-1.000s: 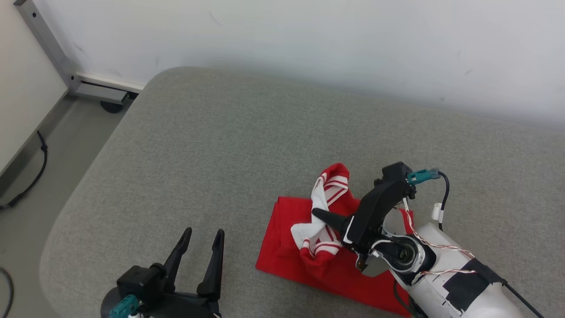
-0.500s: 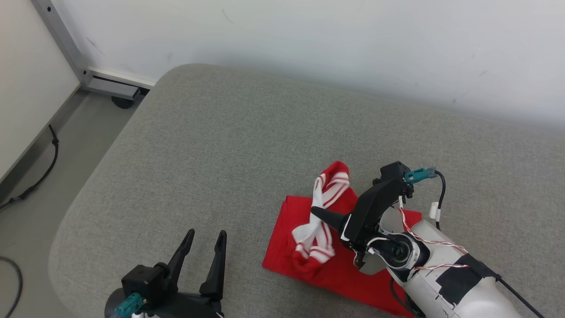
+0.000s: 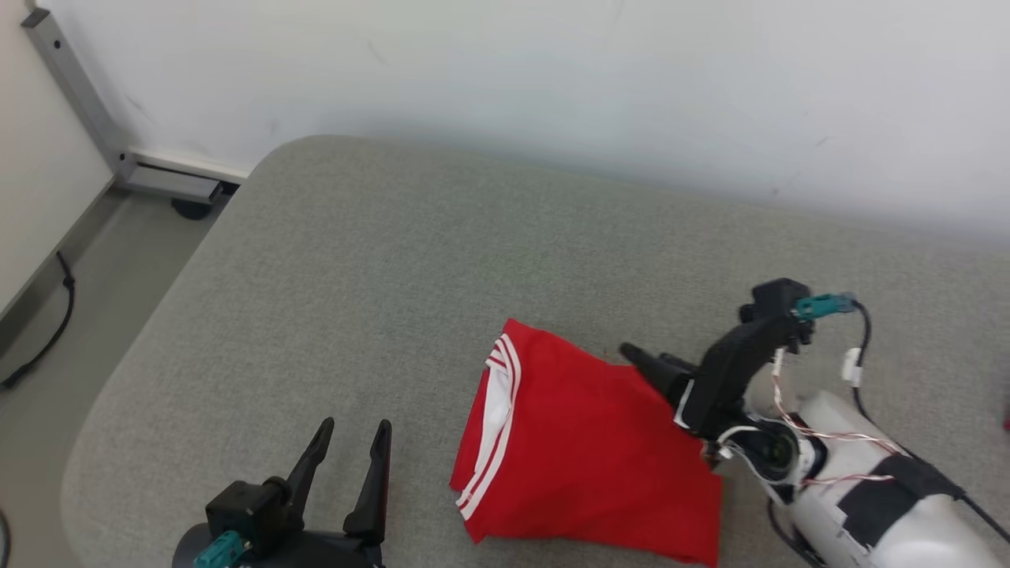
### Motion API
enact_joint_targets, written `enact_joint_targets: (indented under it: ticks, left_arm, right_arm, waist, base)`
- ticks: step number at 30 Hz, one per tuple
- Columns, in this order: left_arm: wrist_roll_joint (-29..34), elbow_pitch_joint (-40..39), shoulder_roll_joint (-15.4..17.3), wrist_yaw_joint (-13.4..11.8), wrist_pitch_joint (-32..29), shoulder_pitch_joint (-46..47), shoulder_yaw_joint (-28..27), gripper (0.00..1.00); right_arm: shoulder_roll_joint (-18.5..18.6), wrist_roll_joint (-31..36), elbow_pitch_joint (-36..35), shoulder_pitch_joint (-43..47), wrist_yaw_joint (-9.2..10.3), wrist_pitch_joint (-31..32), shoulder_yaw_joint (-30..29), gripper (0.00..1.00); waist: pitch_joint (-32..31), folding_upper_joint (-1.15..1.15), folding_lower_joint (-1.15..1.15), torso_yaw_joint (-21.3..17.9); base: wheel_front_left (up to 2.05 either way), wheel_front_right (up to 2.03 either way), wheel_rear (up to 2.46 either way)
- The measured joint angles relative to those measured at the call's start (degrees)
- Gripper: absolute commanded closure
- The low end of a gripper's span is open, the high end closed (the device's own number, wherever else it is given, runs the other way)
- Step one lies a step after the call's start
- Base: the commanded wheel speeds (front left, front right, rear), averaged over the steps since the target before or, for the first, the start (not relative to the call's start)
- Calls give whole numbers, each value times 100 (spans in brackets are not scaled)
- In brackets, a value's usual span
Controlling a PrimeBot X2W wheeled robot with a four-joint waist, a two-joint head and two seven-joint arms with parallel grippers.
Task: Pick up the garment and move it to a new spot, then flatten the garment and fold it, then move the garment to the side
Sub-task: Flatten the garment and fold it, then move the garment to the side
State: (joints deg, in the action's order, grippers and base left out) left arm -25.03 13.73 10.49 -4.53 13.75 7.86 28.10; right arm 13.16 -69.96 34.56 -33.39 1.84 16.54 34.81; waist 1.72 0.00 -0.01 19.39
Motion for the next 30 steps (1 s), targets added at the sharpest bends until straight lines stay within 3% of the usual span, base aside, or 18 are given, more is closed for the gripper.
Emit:
enact_joint_targets:
  ticks: [13,30]
  left_arm:
    - [331,-203,285,-153,42,-307,-275,0]
    - [388,-370,225,-201,43,-304,-337,0]
  right_arm:
    - [580,802,-428,614,178,-260,565,0]
    - [383,743,-258,827,480,18,556,0]
  waist:
    - [-166,0,0,-435]
    - [-74,0,1,-392]
  base:
    - [0,0,0]
    - [0,0,0]
